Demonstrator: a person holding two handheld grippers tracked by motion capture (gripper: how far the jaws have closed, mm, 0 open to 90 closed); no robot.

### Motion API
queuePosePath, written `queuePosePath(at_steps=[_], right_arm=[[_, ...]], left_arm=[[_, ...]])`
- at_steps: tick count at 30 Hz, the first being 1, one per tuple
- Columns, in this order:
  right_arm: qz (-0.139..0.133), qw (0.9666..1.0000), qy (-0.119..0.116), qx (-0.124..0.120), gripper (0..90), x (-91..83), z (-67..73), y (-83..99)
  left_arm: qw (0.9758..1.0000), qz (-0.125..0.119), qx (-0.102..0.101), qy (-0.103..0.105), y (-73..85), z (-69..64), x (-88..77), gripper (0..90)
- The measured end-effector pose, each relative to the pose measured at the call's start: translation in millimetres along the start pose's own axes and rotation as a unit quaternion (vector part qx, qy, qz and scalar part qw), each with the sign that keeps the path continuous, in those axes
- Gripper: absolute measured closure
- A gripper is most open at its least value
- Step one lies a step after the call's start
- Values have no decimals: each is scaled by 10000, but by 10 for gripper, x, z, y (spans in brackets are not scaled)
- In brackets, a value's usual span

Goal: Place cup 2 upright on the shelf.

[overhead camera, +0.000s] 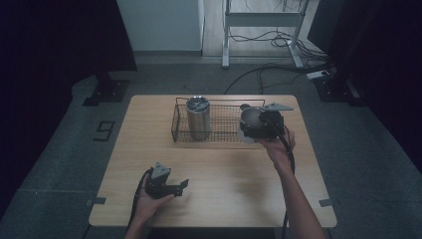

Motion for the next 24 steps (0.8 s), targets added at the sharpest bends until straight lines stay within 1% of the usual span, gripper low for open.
queuePosePath(at_steps=[7, 11, 12, 18, 24], right_arm=[[5, 10000, 47, 73, 65, 93, -64, -28], [22, 9999, 78, 69, 65, 125, -85, -50], [29, 9999, 109, 46, 65, 147, -101, -78], [17, 9999, 114, 11, 65, 171, -127, -140], [26, 9999, 143, 51, 65, 198, -169, -179]], left_arm=[[10000, 5, 3, 4, 4, -5, 3, 149], [10000, 15, 9, 10, 6, -14, 10, 149], [10000, 20, 13, 9, 9, -20, 16, 149], [10000, 16, 24, 3, 8, -20, 15, 149], [10000, 3, 24, 11, 7, -25, 16, 149]])
Point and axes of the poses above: each handheld gripper's, and its own axes: x roughly forward along the jaws, y roughly out of its underside, z roughly to its left, the point moved 2 cm from there along x, roughly forward along the jaws, and after that the axes turned 13 degrees about -y, right-handed, at the moved point
